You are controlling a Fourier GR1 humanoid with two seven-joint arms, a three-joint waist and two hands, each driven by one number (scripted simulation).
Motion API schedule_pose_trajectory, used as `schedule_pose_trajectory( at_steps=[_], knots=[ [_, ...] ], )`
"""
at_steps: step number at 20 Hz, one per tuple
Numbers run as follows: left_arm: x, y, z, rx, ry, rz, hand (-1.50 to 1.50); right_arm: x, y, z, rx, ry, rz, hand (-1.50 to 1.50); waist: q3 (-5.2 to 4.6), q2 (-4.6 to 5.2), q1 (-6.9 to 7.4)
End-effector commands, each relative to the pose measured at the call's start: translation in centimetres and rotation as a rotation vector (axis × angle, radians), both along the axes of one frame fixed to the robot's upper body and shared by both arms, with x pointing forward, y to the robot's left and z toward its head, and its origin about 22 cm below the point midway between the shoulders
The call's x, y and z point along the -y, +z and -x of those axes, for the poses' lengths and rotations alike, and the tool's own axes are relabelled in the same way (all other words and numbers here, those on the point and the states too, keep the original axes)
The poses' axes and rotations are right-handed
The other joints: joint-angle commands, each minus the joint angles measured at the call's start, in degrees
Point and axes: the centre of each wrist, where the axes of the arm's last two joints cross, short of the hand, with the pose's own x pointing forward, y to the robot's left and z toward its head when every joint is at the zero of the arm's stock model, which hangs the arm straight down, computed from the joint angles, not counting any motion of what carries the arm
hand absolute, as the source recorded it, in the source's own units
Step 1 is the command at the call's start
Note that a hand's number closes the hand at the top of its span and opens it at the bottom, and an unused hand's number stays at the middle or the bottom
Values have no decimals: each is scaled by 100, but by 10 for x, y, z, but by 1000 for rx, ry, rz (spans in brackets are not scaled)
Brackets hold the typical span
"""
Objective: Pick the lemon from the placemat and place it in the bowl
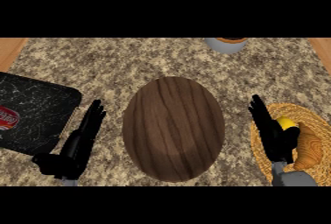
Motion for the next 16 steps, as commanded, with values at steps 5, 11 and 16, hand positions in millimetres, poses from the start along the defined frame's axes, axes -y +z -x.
schedule_pose_trajectory(
  at_steps=[5, 11, 16],
  knots=[
    [-55, 58, -44, -35, 36, -153, 0, 70, 55, -18, 107, -342, 99, 150, 16, -14, -224],
    [-83, 51, -48, -141, -5, -165, 0, 56, 14, 19, 274, -433, 527, -150, 11, -13, -205],
    [-70, 54, -58, -137, -38, -156, 0, 24, 43, 13, 412, -368, 612, -150, 5, -17, -126]
  ],
)
